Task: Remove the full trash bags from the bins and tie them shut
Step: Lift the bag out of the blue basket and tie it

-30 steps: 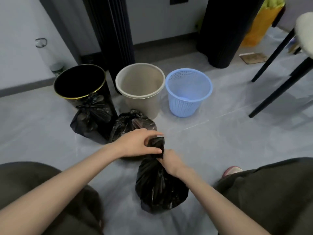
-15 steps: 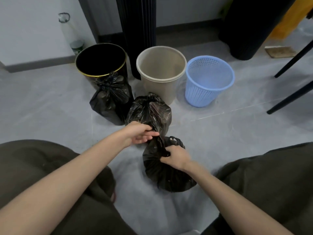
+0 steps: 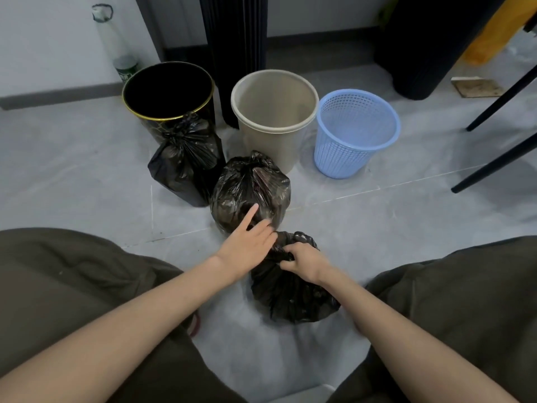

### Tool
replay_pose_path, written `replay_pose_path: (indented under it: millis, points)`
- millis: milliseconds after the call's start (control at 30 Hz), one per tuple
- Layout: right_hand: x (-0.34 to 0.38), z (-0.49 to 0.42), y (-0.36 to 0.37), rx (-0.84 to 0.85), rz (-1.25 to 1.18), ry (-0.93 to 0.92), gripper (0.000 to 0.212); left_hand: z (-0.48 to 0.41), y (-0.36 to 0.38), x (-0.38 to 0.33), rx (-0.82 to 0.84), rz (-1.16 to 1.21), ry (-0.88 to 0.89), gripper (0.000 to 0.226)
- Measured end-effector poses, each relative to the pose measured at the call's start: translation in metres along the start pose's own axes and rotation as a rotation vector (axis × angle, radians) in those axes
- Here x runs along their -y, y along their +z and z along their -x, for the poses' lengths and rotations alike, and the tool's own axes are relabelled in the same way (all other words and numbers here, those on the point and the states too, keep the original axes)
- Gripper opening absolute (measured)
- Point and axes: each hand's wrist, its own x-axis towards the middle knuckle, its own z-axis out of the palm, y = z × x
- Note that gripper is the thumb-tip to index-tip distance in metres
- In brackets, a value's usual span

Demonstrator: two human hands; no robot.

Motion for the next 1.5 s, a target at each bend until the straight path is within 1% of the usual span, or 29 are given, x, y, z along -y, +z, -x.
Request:
replay_pose_path:
  millis: [33,67,133,167,233,300,333,367,400,467,500,567,600,633,667,700,800,833,900,967,1067,1100,1133,1200,1267,1367,1400,1433,1500]
  points:
    - [-0.001,0.000,0.000,-0.009,0.005,-0.011,0.011,-0.001,0.002,0.001,0.063,0.046,-0.038,0.040]
    - [-0.003,-0.001,0.001,-0.018,0.009,-0.023,0.008,-0.002,0.002,0.002,0.175,0.231,-0.062,0.033]
    - [-0.006,-0.002,0.001,-0.038,-0.001,-0.023,0.008,-0.005,0.001,0.008,0.476,0.919,-0.160,0.021]
    - [-0.006,-0.002,0.001,-0.050,-0.013,-0.015,0.006,-0.008,-0.002,0.009,0.545,1.228,-0.244,0.024]
    - [-0.007,-0.003,0.003,-0.076,-0.032,-0.013,0.016,-0.010,-0.007,0.008,0.612,1.794,-0.447,0.030]
    - [-0.006,-0.003,0.004,-0.087,-0.047,-0.038,0.024,-0.015,-0.009,0.005,0.594,2.342,-0.607,0.033]
    - [-0.006,-0.004,0.004,-0.090,-0.058,-0.054,0.022,-0.017,-0.007,0.003,0.554,2.534,-0.670,0.035]
    - [-0.006,-0.004,0.004,-0.086,-0.072,-0.059,0.014,-0.019,-0.004,0.000,0.498,2.634,-0.745,0.034]
    - [-0.007,-0.005,0.004,-0.078,-0.080,-0.068,0.009,-0.020,-0.004,-0.002,0.441,2.637,-0.822,0.032]
    - [-0.008,-0.004,0.006,-0.059,-0.088,-0.083,0.014,-0.019,0.003,-0.007,0.316,2.376,-0.917,0.026]
    - [-0.008,-0.004,0.006,-0.052,-0.097,-0.080,0.013,-0.017,0.006,-0.008,0.271,2.090,-0.882,0.028]
    - [-0.008,-0.003,0.007,-0.047,-0.102,-0.071,0.016,-0.009,0.013,-0.004,0.259,1.295,-0.645,0.034]
    - [-0.009,-0.003,0.008,-0.051,-0.106,-0.068,0.023,-0.006,0.013,-0.004,0.268,0.974,-0.530,0.034]
    - [-0.008,-0.003,0.008,-0.053,-0.102,-0.062,0.029,-0.004,0.010,-0.004,0.249,0.807,-0.472,0.035]
    - [-0.008,-0.003,0.008,-0.056,-0.093,-0.062,0.034,-0.005,0.008,-0.006,0.223,0.792,-0.464,0.038]
    - [-0.008,-0.002,0.008,-0.055,-0.084,-0.059,0.035,-0.007,0.006,-0.007,0.227,0.900,-0.478,0.041]
    - [-0.009,-0.002,0.006,-0.035,-0.082,-0.069,0.029,-0.019,0.002,-0.009,0.268,1.639,-0.729,0.042]
    - [-0.010,-0.002,0.004,-0.039,-0.114,-0.081,0.030,-0.022,0.003,-0.008,0.242,1.770,-0.781,0.042]
    - [-0.012,-0.001,-0.003,-0.062,-0.263,-0.059,0.033,-0.024,0.010,-0.006,0.161,1.862,-0.811,0.044]
    - [-0.014,0.002,-0.013,-0.097,-0.446,0.040,0.035,-0.024,0.014,-0.005,0.112,1.990,-0.813,0.043]
    - [-0.017,0.007,-0.031,-0.214,-0.736,0.235,0.024,-0.026,0.019,-0.002,0.044,2.194,-0.810,0.038]
    - [-0.017,0.009,-0.036,-0.270,-0.848,0.278,0.013,-0.028,0.019,-0.004,0.024,2.199,-0.823,0.037]
    - [-0.017,0.010,-0.041,-0.315,-0.962,0.322,0.012,-0.029,0.022,-0.005,-0.004,2.196,-0.836,0.037]
    - [-0.021,0.010,-0.047,-0.354,-1.186,0.408,0.029,-0.032,0.022,-0.008,-0.025,2.049,-0.841,0.036]
    - [-0.025,0.012,-0.051,-0.373,-1.355,0.454,0.032,-0.035,0.020,-0.012,-0.011,1.902,-0.776,0.032]
    - [-0.026,0.014,-0.057,-0.387,-1.556,0.486,0.026,-0.043,0.011,-0.020,0.069,1.843,-0.643,0.032]
    - [-0.025,0.015,-0.059,-0.381,-1.610,0.481,0.025,-0.046,0.009,-0.023,0.103,1.830,-0.614,0.040]
    - [-0.024,0.016,-0.061,-0.366,-1.628,0.474,0.024,-0.049,0.010,-0.027,0.135,1.808,-0.594,0.057]
    - [-0.020,0.020,-0.064,-0.331,-1.618,0.466,0.022,-0.055,0.014,-0.034,0.263,1.577,-0.534,0.085]
